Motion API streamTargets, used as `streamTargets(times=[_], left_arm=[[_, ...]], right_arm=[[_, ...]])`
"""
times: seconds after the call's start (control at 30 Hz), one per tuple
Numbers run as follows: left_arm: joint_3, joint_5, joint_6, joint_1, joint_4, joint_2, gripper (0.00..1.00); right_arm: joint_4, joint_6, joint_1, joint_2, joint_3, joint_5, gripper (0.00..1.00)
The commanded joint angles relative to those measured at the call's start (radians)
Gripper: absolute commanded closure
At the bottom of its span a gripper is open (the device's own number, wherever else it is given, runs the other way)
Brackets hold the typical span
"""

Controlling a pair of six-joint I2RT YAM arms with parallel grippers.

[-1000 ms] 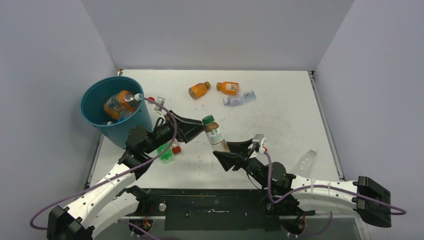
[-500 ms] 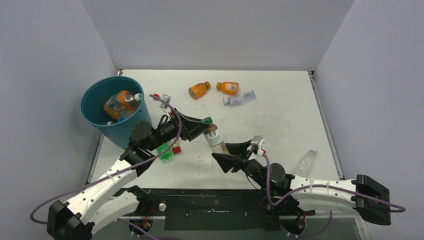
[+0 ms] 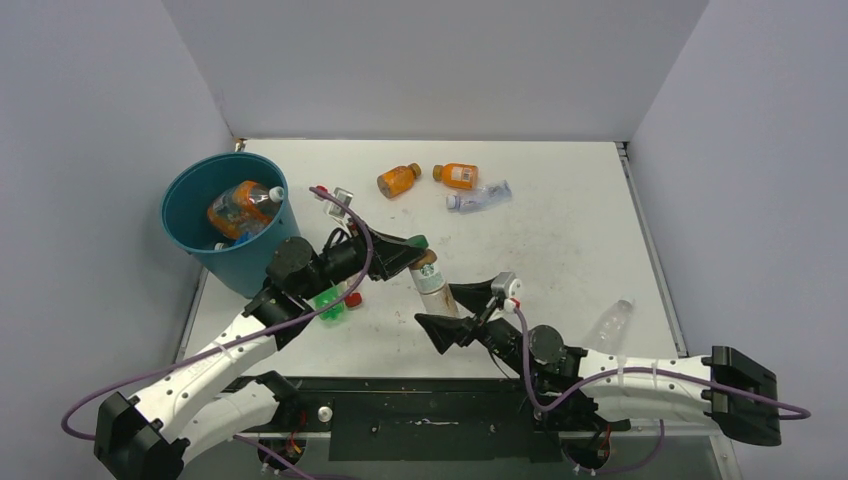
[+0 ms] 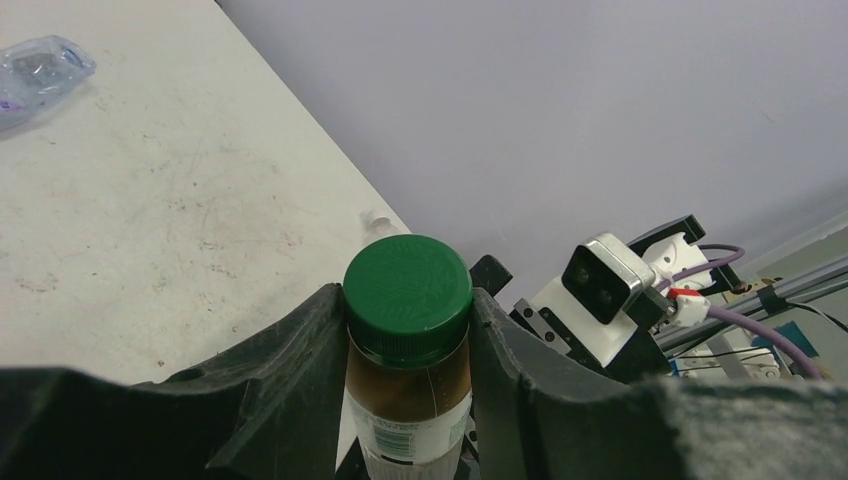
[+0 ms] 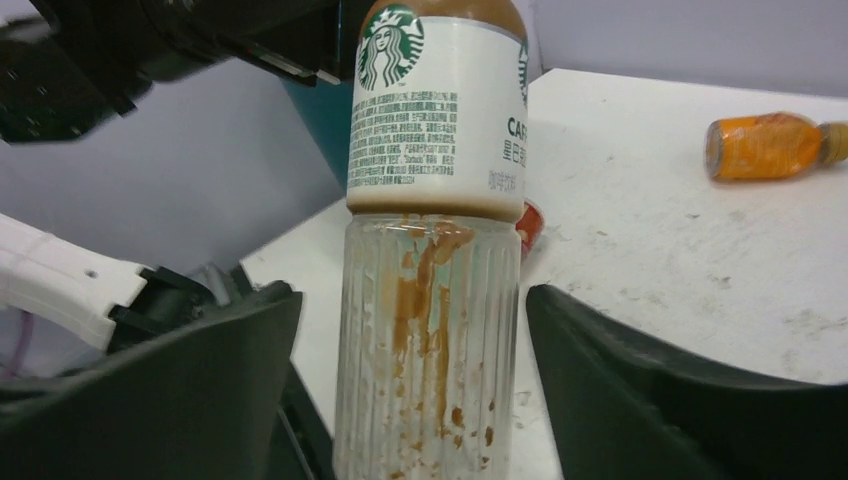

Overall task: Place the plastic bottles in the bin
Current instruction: Pick up the plastic bottle at the center of the board, then place the plastic bottle in the trash bin.

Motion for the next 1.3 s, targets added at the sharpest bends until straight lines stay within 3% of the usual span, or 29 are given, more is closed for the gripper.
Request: streamTargets(times=[0.0,0.13,0.3,0.43,0.57,0.73,0.83,0.97,1.1,1.27], left_arm=[[0.062,-0.021,0.041,-0.009,0.008,-0.023,1.00],[0.103,-0.105,0.137,-0.008,-0.104,-0.083,1.00],[0.256,-0.293,0.396,-0.006,-0.335,-0.176,1.00],[0.437,-0.531,0.626,-0.006,-0.549,-0.215,1.00],[0.591,-0.907,0.822,-0.006,-0.641,-0.213,1.00],[0.557,-1.255,1.116,-0.006,-0.435,-0.217,1.00],[0.533,-1.367,1.229,-0.001,-0.299,-0.181,1.00],[0.494,-1.357,1.259,0.073,-0.220,-0.143,1.00],[0.484,-1.254,1.176,0.249,-0.232,-0.118,1.00],[0.350,-1.280,1.288,0.328,0.035,-0.076,1.00]], right_arm=[[-0.146,0.019,0.018,-0.014,0.099,0.001,0.07],[-0.335,0.043,0.020,-0.060,0.179,0.000,0.10],[-0.595,0.069,0.021,-0.152,0.303,-0.012,0.10],[-0.746,0.045,0.020,-0.226,0.370,-0.025,0.10],[-0.744,0.033,0.021,-0.323,0.319,0.050,0.10],[-0.668,0.008,0.021,-0.387,0.231,0.106,0.10],[-0.665,-0.001,0.020,-0.373,0.219,0.136,0.10],[-0.620,-0.001,0.019,-0.335,0.190,0.157,0.10],[-0.547,0.023,0.019,-0.299,0.149,0.146,0.10],[-0.498,0.045,0.018,-0.284,0.117,0.127,0.10]])
